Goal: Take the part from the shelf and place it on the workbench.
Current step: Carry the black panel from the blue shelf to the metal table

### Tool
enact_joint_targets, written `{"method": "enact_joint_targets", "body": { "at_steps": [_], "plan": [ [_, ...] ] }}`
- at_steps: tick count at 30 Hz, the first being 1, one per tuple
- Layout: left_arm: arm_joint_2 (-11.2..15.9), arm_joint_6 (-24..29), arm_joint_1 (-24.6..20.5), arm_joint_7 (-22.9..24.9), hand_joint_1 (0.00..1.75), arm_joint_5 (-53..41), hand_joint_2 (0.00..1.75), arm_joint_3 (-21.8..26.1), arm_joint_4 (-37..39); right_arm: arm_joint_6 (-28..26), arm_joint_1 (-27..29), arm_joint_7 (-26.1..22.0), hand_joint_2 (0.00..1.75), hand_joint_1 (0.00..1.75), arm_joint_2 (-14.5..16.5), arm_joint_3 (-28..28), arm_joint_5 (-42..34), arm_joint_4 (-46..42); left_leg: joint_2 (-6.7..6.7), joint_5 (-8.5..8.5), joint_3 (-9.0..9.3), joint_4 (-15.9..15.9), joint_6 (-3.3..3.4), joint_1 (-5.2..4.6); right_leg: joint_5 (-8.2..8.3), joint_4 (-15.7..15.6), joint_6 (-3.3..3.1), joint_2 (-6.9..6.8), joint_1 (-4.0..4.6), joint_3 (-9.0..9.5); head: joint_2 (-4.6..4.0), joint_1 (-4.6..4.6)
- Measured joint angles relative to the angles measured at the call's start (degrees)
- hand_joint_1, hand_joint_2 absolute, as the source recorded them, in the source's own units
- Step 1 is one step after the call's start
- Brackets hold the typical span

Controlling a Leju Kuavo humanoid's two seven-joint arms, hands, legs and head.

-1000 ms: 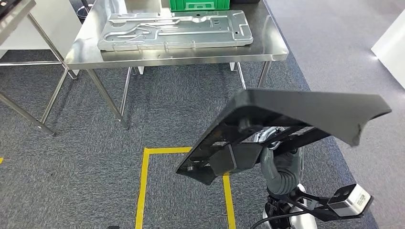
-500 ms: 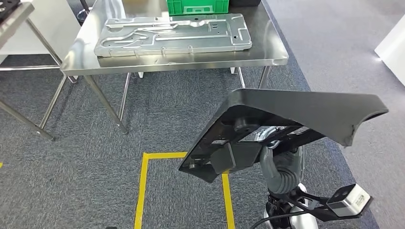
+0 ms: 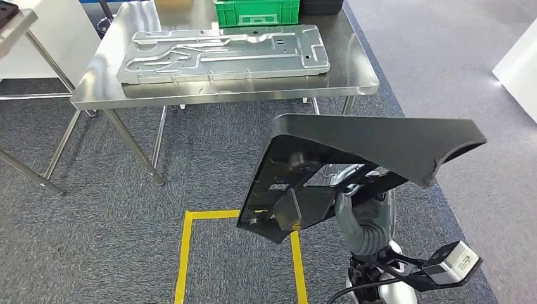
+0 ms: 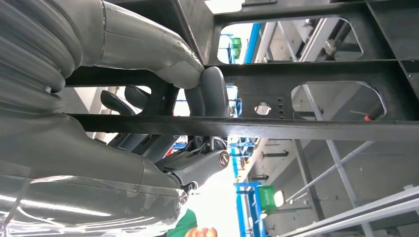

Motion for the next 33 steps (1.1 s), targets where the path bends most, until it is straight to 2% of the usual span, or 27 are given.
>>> {"method": "enact_joint_targets", "body": {
  "at_steps": [1, 3, 5, 6, 7, 8, 10, 11, 12, 14, 15, 17, 19, 21, 22, 23, 24, 25, 26, 28, 29, 31, 32, 33],
  "plan": [
    [-0.03, 0.0, 0.06, 0.02, 0.0, 0.01, 1.75, 0.01, 0.0, 0.0, -0.04, -0.08, 1.75, 1.75, 0.02, -0.01, 0.16, -0.09, 0.02, 0.6, 0.71, -0.56, 0.26, 0.18, -0.14, 0.67, 0.32, 0.01, 0.02, 0.12, 0.0, 0.04],
    [-0.09, 0.0, -0.05, 0.01, 0.0, 0.01, 1.75, 0.02, 0.0, 0.0, -0.19, -0.31, 1.75, 1.75, 0.04, -0.01, 0.58, -0.26, 0.1, 0.88, 1.94, -1.1, 0.63, 0.47, -2.09, 4.52, 0.95, 0.01, -0.14, -1.68, 0.0, 0.14],
    [-0.11, 0.0, -0.24, -0.01, 0.0, 0.02, 1.75, 0.03, 0.0, 0.0, -0.2, -0.53, 1.75, 1.75, 0.05, -0.01, 0.91, -0.29, 0.08, 0.54, 2.25, -1.14, 0.79, 0.46, -5.18, 11.26, 1.52, 0.0, -0.49, -5.92, 0.0, 0.2],
    [-0.12, 0.0, -0.24, 0.0, 0.0, 0.02, 1.75, 0.04, 0.0, 0.0, -0.14, -0.61, 1.75, 1.75, 0.04, -0.01, 0.96, -0.28, 0.05, 0.32, 2.39, -1.13, 0.76, 0.47, -6.09, 13.85, 1.72, -0.01, -0.68, -7.92, 0.0, 0.2],
    [-0.14, 0.0, -0.17, 0.01, 0.0, 0.02, 1.75, 0.04, 0.0, 0.0, -0.1, -0.66, 1.75, 1.75, 0.04, -0.01, 0.98, -0.28, 0.02, 0.05, 2.62, -1.12, 0.68, 0.49, -5.98, 14.84, 1.89, -0.03, -0.87, -9.17, 0.0, 0.2],
    [-0.17, 0.0, -0.09, 0.01, 0.0, 0.02, 1.75, 0.04, 0.0, 0.0, -0.1, -0.7, 1.75, 1.75, 0.04, -0.01, 1.01, -0.28, -0.02, -0.27, 3.0, -1.11, 0.55, 0.54, -4.52, 13.65, 1.97, -0.07, -1.04, -9.31, 0.0, 0.2],
    [-0.3, 0.0, 0.01, -0.03, 0.0, 0.03, 1.75, 0.04, 0.0, 0.0, -0.19, -0.76, 1.75, 1.75, 0.04, -0.02, 1.08, -0.27, -0.07, -1.07, 3.94, -1.09, 0.12, 0.67, 0.66, 6.54, 1.98, -0.18, -1.32, -7.04, 0.0, 0.21],
    [-0.35, 0.01, -0.05, -0.08, 0.0, 0.04, 1.75, 0.05, 0.0, 0.0, -0.32, -0.8, 1.75, 1.75, 0.04, -0.05, 1.12, -0.21, -0.12, -1.46, 4.35, -1.02, -0.18, 0.69, 2.1, 3.07, 1.87, -0.22, -1.26, -5.83, 0.0, 0.21],
    [-0.38, 0.03, -0.17, -0.11, 0.0, 0.06, 1.75, 0.07, 0.0, 0.01, -0.47, -0.81, 1.75, 1.75, 0.04, -0.08, 1.13, -0.14, -0.14, -1.8, 4.52, -1.03, -0.54, 0.69, 2.65, 0.84, 1.59, -0.26, -1.14, -5.05, 0.0, 0.2],
    [-0.39, 0.09, -0.34, -0.15, 0.0, 0.08, 1.75, 0.09, 0.0, 0.01, -0.73, -0.84, 1.75, 1.75, 0.07, -0.14, 1.17, 0.01, -0.16, -2.07, 4.91, -0.7, -1.38, 0.59, 2.23, -0.14, 0.74, -0.26, -0.86, -4.78, 0.0, 0.15],
    [-0.38, 0.1, -0.38, -0.15, 0.0, 0.08, 1.75, 0.09, 0.0, 0.01, -0.82, -0.84, 1.75, 1.75, 0.09, -0.16, 1.19, 0.03, -0.13, -2.2, 5.05, -0.49, -1.78, 0.59, 2.52, -0.18, 0.27, -0.22, -0.91, -4.49, 0.0, 0.13],
    [-0.38, 0.1, -0.5, -0.11, 0.0, 0.09, 1.75, 0.1, 0.0, 0.02, -1.09, -0.85, 1.75, 1.75, 0.14, -0.2, 1.24, 0.04, -0.08, -2.99, 4.67, 1.45, -2.29, 0.7, 2.64, -0.47, -0.47, -0.21, -1.07, -3.58, 0.0, 0.04],
    [-0.39, 0.06, -0.7, -0.05, 0.0, 0.14, 1.75, 0.13, 0.0, 0.15, -1.4, -0.84, 1.75, 1.75, 0.21, -0.21, 1.28, 0.07, -0.04, -5.58, 1.56, 7.26, -2.6, 0.88, 2.26, -0.63, -0.99, -0.28, -1.05, -2.88, 0.0, -0.09],
    [-0.4, -0.06, -0.76, -0.03, 0.0, 0.3, 1.75, 0.25, 0.0, 0.32, -1.48, -0.8, 1.75, 1.75, 0.25, -0.21, 1.29, 0.3, -0.03, -8.36, -3.01, 14.22, -2.96, 0.93, 1.78, -0.6, -1.23, -0.23, -0.88, -2.52, 0.0, -0.17],
    [-0.4, -0.14, -0.68, -0.04, 0.0, 0.44, 1.75, 0.35, 0.0, 0.38, -1.47, -0.78, 1.75, 1.75, 0.25, -0.21, 1.3, 0.5, -0.03, -8.53, -4.5, 15.74, -3.05, 0.94, 1.5, -0.58, -1.27, -0.14, -0.8, -2.24, 0.0, -0.19],
    [-0.4, -0.22, -0.59, -0.04, 0.0, 0.59, 1.75, 0.48, 0.0, 0.44, -1.46, -0.76, 1.75, 1.75, 0.25, -0.21, 1.3, 0.72, -0.03, -7.46, -5.01, 15.19, -3.0, 0.93, 1.18, -0.57, -1.26, 0.0, -0.73, -1.84, 0.0, -0.19],
    [-0.39, -0.32, -0.48, -0.04, 0.0, 0.74, 1.75, 0.61, 0.0, 0.5, -1.47, -0.76, 1.75, 1.75, 0.25, -0.21, 1.3, 0.89, -0.03, -5.31, -4.51, 12.64, -2.76, 0.91, 0.81, -0.57, -1.22, 0.11, -0.66, -1.33, 0.0, -0.19],
    [-0.38, -0.4, -0.39, -0.06, 0.0, 0.86, 1.75, 0.74, 0.0, 0.56, -1.49, -0.76, 1.75, 1.75, 0.25, -0.21, 1.3, 1.0, 0.01, -2.46, -3.31, 8.66, -2.36, 0.82, 0.39, -0.6, -1.15, 0.18, -0.6, -0.78, 0.0, -0.19],
    [-0.34, -0.47, -0.34, -0.07, 0.0, 0.94, 1.75, 0.87, 0.0, 0.62, -1.51, -0.78, 1.75, 1.75, 0.25, -0.21, 1.3, 1.07, 0.08, -0.65, -2.2, 5.17, -1.98, 0.64, 0.01, -0.62, -1.02, 0.18, -0.5, -0.26, 0.0, -0.15],
    [-0.29, -0.53, -0.44, -0.1, 0.0, 1.02, 1.75, 1.08, 0.0, 0.68, -1.57, -0.79, 1.75, 1.75, 0.25, -0.22, 1.3, 1.25, 0.14, -0.25, -0.91, 1.14, -1.29, 0.19, -0.66, -0.79, -0.5, 0.17, -0.44, 0.27, 0.0, -0.2],
    [-0.28, -0.54, -0.45, -0.11, 0.0, 1.03, 1.75, 1.13, 0.0, 0.7, -1.58, -0.78, 1.75, 1.75, 0.25, -0.22, 1.32, 1.36, 0.11, -0.81, -0.82, 0.85, -0.95, 0.07, -0.65, -0.6, -0.1, 0.17, -0.42, 0.44, 0.0, -0.22],
    [-0.31, -0.55, -0.37, -0.14, 0.0, 1.03, 1.75, 1.22, 0.0, 0.76, -1.63, -0.78, 1.75, 1.75, 0.25, -0.23, 1.35, 1.48, -0.02, -0.03, 0.26, 0.15, -0.11, 0.21, -0.88, 0.22, 0.71, 0.15, -0.42, 0.86, 0.0, -0.26],
    [-0.31, -0.55, -0.29, -0.14, 0.0, 1.03, 1.75, 1.27, 0.0, 0.79, -1.69, -0.82, 1.75, 1.75, 0.25, -0.23, 1.37, 1.49, -0.03, 0.38, 0.89, -0.14, 0.25, 0.35, -1.28, 1.4, 1.07, 0.12, -0.43, 0.76, 0.0, -0.2],
    [-0.31, -0.55, -0.31, -0.14, 0.0, 1.03, 1.75, 1.33, 0.0, 0.8, -1.78, -0.86, 1.75, 1.75, 0.24, -0.24, 1.37, 1.5, -0.01, 0.47, 1.5, -0.27, 0.49, 0.45, -2.35, 3.24, 1.38, 0.08, -0.49, -0.01, 0.0, -0.15]
  ]
}}
